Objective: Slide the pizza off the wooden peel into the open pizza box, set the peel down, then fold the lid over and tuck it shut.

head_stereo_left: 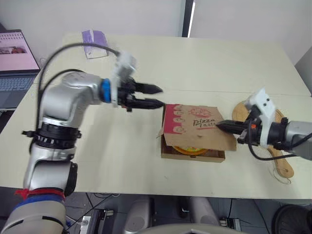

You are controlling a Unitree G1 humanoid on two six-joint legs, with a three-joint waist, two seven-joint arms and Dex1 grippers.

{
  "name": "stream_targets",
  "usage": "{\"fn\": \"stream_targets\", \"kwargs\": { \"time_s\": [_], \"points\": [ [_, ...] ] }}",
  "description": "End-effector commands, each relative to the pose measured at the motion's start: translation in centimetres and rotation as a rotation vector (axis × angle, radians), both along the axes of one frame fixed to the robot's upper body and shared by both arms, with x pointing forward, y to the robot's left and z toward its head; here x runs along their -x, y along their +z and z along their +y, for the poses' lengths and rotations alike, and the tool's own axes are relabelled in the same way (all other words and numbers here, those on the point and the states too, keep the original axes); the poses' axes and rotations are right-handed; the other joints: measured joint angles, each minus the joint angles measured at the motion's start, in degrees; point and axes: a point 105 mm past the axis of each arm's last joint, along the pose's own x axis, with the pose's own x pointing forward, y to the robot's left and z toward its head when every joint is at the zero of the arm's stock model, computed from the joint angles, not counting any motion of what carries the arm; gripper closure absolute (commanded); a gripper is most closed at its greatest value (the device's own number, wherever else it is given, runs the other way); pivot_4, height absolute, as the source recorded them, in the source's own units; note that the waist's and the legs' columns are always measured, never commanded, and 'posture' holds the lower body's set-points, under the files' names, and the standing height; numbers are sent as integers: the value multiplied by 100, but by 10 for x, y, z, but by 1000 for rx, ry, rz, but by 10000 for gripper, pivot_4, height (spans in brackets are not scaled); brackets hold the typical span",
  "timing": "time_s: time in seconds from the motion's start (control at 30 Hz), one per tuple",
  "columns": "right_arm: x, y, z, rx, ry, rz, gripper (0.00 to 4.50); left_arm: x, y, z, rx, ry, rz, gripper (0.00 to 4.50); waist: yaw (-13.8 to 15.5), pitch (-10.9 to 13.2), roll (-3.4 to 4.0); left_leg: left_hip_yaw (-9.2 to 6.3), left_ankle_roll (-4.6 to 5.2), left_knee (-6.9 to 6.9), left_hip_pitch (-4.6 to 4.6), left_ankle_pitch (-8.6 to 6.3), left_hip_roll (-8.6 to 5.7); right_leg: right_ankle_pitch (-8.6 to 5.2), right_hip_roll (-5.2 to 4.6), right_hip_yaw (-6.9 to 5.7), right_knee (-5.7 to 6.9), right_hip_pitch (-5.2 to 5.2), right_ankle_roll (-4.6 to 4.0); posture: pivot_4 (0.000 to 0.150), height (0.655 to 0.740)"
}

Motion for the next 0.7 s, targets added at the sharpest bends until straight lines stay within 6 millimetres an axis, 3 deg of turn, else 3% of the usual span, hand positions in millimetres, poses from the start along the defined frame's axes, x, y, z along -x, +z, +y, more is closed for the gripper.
{"fn": "stream_targets", "kwargs": {
  "time_s": [0.03,0.13,0.3,0.4,0.47,0.7],
  "points": [
    [3,4,6,28,31,-63,45000,3,-8,-14,-54,-96,-91,32903,2,0,0,1,0,0,0,0,0,0,0,1,0,0,0,1500,7192],
    [3,5,8,28,42,-89,45000,3,-16,-23,-70,-141,-108,43268,1,0,0,2,1,3,1,0,0,0,1,2,2,0,0,1500,7192],
    [5,31,2,19,100,-178,45000,5,-27,-36,-98,-213,-145,44568,3,0,0,9,2,5,3,0,-1,-1,5,8,2,1,1,1500,7192],
    [16,48,4,22,206,-198,39254,6,-31,-41,-109,-246,-149,45000,4,0,-1,8,4,6,0,-1,-2,0,5,5,-2,1,1,1500,7192],
    [24,49,6,35,263,-175,32586,6,-33,-41,-124,-262,-158,45000,3,0,-1,8,5,5,2,-2,-1,0,5,5,-3,1,1,1500,7192],
    [35,21,3,220,350,-119,9553,2,-37,-43,-137,-276,-171,45000,11,1,-1,5,5,5,1,-2,-2,-1,4,3,0,3,2,1500,7192]
  ]
}}
